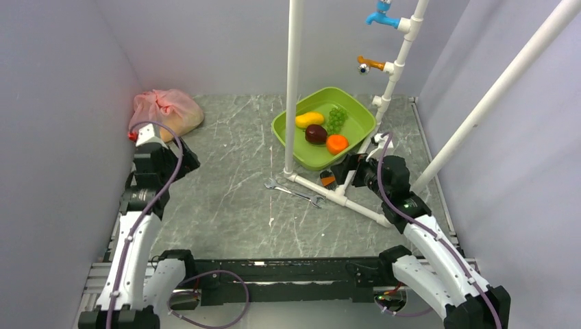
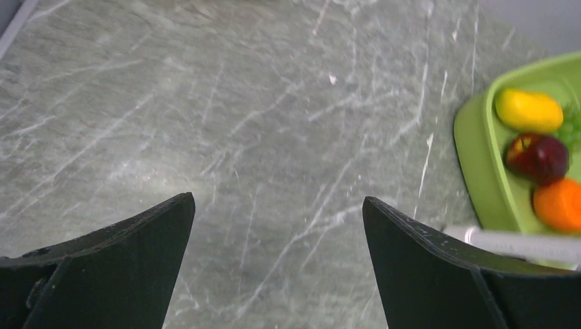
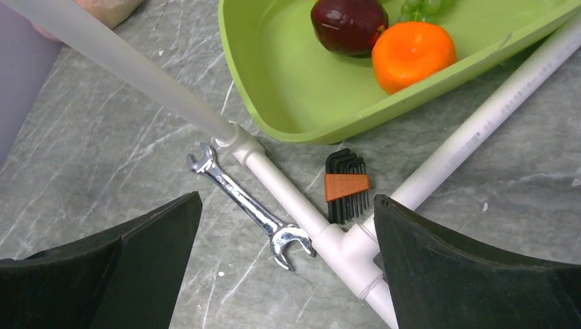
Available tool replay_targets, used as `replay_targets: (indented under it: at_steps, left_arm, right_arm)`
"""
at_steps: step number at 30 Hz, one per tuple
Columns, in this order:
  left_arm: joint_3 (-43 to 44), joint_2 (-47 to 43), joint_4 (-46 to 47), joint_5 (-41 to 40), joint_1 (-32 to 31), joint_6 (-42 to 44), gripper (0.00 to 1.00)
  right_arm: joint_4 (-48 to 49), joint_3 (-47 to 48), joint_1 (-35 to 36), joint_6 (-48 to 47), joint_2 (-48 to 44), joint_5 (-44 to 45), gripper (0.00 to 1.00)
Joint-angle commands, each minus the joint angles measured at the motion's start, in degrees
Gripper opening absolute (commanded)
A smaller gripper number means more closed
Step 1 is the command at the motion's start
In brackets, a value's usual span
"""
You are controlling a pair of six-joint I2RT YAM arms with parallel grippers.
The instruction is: Take the fake fruits out of the plastic bag
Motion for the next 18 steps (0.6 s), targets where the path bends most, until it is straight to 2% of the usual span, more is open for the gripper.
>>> replay_targets:
  at_steps: [1,5,10,14,18]
  left_arm:
    - [3.2,4.1,7.3,6.3,7.6,-2.1,0.99]
    - [3.6,9.1,12.5,6.3,13.2,-6.8,0.99]
    - [3.5,15.7,20.6,10.4,19.6,-16.4,0.99]
    - [1.2,20.9,31.2,9.1,22.5,-23.4,0.99]
    - [1.3,25.5,38.7,3.2,23.0,-27.6,0.99]
  right_arm:
    - [7.3,-0.9,-0.2,-0.9,1.4,-1.6,1.0]
    - [11.1,-3.3,-0.2,-0.2,2.8,-2.7,1.0]
    - [14.6,-5.2,-0.2,0.9,3.8,-4.7,1.0]
    - [15.1,-5.5,-0.1,1.2,3.5,-4.4,1.0]
    - [15.2,-5.3,2.8,0.3,2.7,-1.4,1.0]
